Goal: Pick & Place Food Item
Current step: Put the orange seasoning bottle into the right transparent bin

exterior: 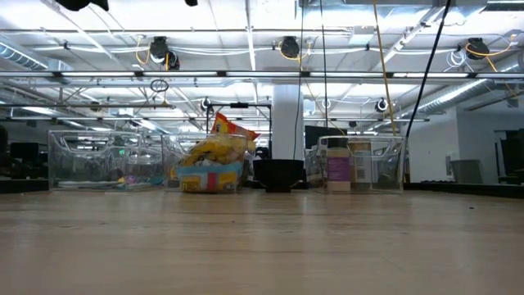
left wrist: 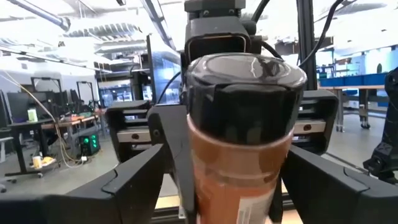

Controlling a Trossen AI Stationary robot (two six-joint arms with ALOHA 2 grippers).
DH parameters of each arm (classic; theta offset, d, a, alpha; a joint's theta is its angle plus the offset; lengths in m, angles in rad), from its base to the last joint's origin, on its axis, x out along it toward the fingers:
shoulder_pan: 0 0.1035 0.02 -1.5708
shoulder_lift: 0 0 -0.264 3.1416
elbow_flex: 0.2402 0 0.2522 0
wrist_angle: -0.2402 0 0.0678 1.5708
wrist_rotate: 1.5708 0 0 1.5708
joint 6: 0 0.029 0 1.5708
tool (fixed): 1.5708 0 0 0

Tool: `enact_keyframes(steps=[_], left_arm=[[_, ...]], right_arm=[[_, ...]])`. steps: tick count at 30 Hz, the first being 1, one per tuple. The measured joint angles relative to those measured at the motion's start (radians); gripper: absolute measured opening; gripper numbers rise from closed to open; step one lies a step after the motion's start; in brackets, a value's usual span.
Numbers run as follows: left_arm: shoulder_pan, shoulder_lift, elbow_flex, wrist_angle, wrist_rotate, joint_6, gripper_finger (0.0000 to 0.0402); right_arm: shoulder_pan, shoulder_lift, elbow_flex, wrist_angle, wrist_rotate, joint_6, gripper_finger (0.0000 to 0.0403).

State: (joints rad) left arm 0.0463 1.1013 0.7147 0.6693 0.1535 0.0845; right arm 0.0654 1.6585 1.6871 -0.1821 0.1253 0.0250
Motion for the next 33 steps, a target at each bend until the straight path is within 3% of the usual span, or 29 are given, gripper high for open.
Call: enact_keyframes(steps=[7,21,27,33], left_arm=[[0.000,0.050,0.064,-0.053,0.003,0.012,0.0279],[-0.001,0.049,0.067,-0.065,0.002,0.026,0.0193],[-0.001,0.049,0.067,-0.066,0.000,0.047,0.0189],[-0.001,0.049,0.067,-0.067,0.000,0.063,0.0191]], right_arm=[[0.001,0.000,-0.001,-0.006,0.001,-0.002,0.0167],[0.001,0.001,-0.001,-0.007,0.003,-0.001,0.0167],[0.001,0.001,-0.001,-0.006,0.003,-0.016,0.0168],[0.001,0.001,-0.001,-0.010,0.004,-0.018,0.0196]])
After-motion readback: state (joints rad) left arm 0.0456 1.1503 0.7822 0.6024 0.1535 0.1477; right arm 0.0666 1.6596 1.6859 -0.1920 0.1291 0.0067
